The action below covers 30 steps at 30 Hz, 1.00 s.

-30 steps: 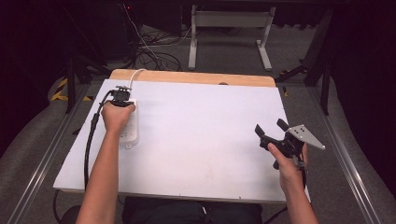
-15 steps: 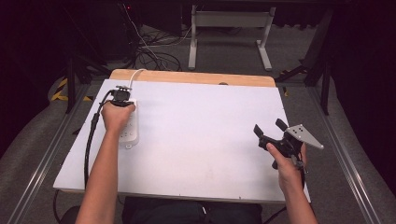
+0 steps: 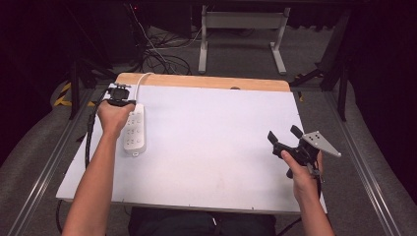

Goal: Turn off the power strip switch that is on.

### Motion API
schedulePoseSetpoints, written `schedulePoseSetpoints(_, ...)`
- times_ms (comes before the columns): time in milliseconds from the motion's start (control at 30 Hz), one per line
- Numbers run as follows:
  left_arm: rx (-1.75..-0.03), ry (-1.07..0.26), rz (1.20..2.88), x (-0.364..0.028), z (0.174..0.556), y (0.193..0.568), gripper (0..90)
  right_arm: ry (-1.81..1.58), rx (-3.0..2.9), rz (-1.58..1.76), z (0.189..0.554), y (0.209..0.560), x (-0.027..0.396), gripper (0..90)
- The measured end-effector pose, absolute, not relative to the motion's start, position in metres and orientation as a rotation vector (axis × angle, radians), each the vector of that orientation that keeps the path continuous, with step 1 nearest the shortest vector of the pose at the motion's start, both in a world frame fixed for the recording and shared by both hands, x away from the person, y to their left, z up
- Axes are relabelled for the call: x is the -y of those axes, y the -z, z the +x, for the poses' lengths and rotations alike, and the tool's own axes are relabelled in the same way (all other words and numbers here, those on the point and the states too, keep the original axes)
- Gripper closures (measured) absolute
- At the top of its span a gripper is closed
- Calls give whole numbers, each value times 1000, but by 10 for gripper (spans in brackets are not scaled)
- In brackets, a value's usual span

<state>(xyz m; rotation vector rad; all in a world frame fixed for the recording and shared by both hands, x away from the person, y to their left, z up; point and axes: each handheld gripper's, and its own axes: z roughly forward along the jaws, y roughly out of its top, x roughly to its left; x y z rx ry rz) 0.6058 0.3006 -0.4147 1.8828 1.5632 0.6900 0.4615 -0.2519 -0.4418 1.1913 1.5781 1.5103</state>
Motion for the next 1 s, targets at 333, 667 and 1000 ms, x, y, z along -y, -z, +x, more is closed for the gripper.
schedulePoseSetpoints(333, -1313, -766, 1651, -310, 527, 382, 900, -1512, -1587, 1178, 461, 440, 248, 85)
schedulePoseSetpoints(667, -1234, -988, 1347, -317, 433, 400, 900, -1505, -1589, 1178, 461, 441, 248, 86)
schedulePoseSetpoints(1000, -1241, -1083, 1364, -318, 432, 409, 900, -1503, -1604, 1161, 464, 440, 244, 88)
